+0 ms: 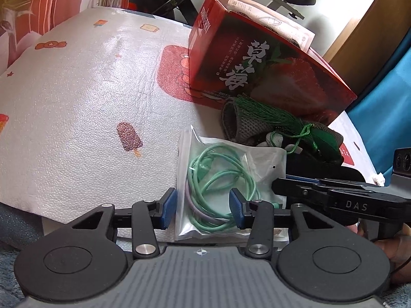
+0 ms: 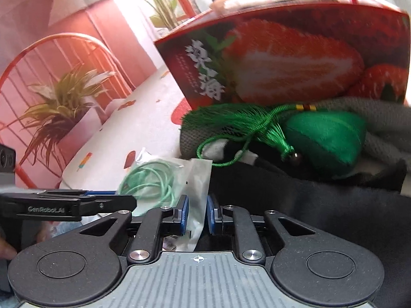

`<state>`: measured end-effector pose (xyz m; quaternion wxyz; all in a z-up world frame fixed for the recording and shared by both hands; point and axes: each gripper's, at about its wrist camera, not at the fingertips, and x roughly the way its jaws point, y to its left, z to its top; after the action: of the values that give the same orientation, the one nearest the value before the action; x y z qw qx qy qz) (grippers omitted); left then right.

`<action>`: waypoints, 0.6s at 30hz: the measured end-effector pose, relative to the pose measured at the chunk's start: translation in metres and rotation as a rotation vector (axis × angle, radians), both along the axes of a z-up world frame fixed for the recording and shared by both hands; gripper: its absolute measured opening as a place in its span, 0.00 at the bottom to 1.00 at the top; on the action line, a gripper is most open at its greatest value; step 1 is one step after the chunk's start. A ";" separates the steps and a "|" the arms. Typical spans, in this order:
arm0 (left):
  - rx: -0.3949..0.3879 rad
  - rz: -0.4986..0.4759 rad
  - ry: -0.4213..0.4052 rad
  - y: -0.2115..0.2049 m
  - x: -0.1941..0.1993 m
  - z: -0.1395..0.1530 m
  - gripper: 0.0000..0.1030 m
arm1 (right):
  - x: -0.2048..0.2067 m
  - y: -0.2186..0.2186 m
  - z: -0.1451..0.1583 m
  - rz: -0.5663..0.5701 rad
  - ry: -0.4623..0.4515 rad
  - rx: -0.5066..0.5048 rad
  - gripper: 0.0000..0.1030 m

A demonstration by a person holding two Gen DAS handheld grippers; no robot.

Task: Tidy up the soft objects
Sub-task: 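Lift the cable bag with the left tool and carry it over the box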

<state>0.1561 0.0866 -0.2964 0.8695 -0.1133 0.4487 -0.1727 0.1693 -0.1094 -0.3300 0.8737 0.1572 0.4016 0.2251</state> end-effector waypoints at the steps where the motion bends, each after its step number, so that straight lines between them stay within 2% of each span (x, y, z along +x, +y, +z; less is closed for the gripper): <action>1: -0.003 0.000 0.000 0.000 0.000 0.000 0.46 | 0.000 0.000 -0.001 0.001 -0.002 0.001 0.15; 3: -0.006 0.000 -0.002 0.001 0.000 -0.001 0.46 | -0.001 0.002 -0.001 0.008 -0.012 -0.008 0.12; 6: -0.007 0.002 -0.005 0.000 -0.001 -0.001 0.40 | -0.004 0.003 0.003 0.023 -0.036 -0.015 0.05; 12: -0.053 0.016 -0.045 0.006 -0.007 0.008 0.39 | -0.015 0.006 0.029 0.053 -0.155 -0.044 0.05; 18: -0.091 0.028 -0.117 0.012 -0.011 0.034 0.39 | -0.011 0.000 0.057 0.052 -0.218 -0.010 0.05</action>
<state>0.1456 0.0987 -0.2619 0.8904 -0.1486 0.3873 -0.1871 0.1580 -0.1096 -0.2729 0.9068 0.1167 0.3094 0.2615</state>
